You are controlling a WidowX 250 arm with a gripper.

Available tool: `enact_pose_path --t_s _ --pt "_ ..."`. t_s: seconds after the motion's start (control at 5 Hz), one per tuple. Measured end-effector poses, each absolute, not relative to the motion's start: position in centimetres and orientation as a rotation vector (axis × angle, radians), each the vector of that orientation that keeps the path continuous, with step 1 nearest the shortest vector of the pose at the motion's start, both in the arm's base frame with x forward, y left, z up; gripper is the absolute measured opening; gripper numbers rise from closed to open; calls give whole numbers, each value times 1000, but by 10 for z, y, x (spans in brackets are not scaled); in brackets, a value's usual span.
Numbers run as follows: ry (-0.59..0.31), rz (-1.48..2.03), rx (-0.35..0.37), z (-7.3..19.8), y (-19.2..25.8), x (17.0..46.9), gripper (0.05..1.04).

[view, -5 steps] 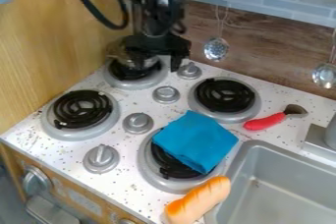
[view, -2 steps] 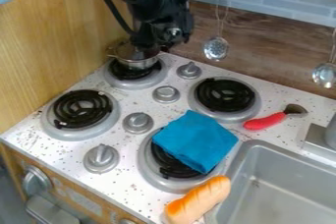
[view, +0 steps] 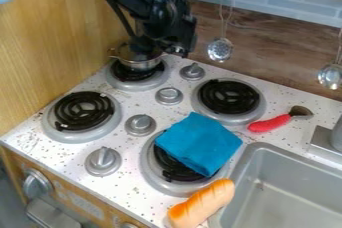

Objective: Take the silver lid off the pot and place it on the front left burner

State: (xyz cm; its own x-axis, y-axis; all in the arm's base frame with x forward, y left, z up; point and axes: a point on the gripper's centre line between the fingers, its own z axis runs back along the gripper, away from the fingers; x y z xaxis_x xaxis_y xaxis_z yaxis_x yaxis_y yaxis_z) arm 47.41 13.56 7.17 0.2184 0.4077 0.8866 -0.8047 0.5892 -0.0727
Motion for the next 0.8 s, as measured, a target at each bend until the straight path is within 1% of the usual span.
enact_pose_path --t_s 0.2,0.4,0.8 --pt "-1075 899 489 73 141 481 1001" --pt "-1070 906 480 66 142 476 1001" --pt "-1083 959 489 76 158 483 1001"
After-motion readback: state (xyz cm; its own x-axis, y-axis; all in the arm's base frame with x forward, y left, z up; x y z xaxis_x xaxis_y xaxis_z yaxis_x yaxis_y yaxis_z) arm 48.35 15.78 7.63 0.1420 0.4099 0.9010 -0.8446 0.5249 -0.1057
